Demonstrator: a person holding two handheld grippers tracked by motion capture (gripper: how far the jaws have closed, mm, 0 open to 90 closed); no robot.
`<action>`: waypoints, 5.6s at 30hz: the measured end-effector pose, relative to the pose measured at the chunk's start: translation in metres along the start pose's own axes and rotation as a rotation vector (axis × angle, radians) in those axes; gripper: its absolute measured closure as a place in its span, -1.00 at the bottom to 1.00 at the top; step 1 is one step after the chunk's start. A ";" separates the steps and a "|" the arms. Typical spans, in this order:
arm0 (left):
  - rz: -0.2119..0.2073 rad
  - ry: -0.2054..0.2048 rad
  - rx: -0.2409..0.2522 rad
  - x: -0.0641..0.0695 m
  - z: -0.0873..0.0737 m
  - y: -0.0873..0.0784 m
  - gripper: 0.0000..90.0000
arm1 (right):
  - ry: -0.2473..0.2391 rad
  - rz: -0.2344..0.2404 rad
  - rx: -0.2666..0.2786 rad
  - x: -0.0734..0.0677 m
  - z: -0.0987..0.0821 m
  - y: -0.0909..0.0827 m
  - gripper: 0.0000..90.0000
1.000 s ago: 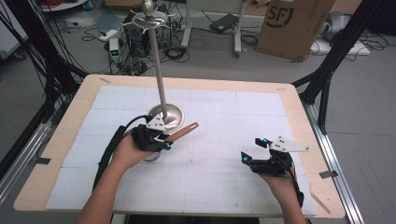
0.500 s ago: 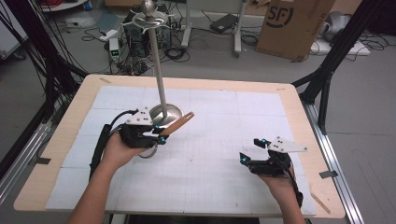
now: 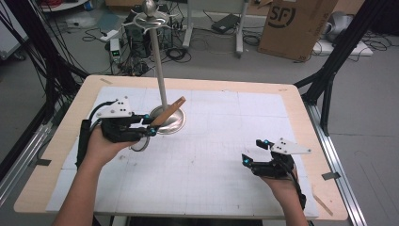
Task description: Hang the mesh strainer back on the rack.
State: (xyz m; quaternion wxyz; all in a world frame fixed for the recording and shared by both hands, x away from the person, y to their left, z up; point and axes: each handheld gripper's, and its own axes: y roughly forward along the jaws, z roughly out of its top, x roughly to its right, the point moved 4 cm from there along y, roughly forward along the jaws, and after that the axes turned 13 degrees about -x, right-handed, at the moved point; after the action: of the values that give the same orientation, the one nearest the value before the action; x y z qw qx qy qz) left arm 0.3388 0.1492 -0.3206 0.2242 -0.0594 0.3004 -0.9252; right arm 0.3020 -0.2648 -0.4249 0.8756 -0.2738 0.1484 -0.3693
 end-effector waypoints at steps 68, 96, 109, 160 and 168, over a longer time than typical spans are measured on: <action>0.268 -0.097 0.168 -0.100 0.058 -0.116 0.53 | 0.006 -0.009 -0.002 0.003 -0.002 -0.002 -0.60; 0.247 -0.101 0.131 -0.104 0.063 -0.094 0.53 | 0.002 -0.017 -0.005 0.004 -0.003 -0.003 -0.59; 0.289 -0.081 0.055 -0.096 0.070 -0.059 0.53 | 0.003 -0.011 -0.006 0.002 -0.002 -0.003 -0.59; 0.143 -0.021 0.055 -0.038 0.052 -0.041 -0.50 | -0.006 -0.004 -0.015 -0.001 -0.002 0.001 -0.59; 0.107 -0.016 0.064 -0.033 0.041 -0.030 -0.52 | -0.005 -0.004 -0.015 0.000 -0.003 0.000 -0.59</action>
State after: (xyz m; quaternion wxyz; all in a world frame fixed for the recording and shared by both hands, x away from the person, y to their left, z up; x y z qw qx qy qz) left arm 0.3670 0.1637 -0.2691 0.2776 -0.0436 0.2716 -0.9205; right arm 0.3006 -0.2653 -0.4271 0.8731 -0.2814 0.1484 -0.3695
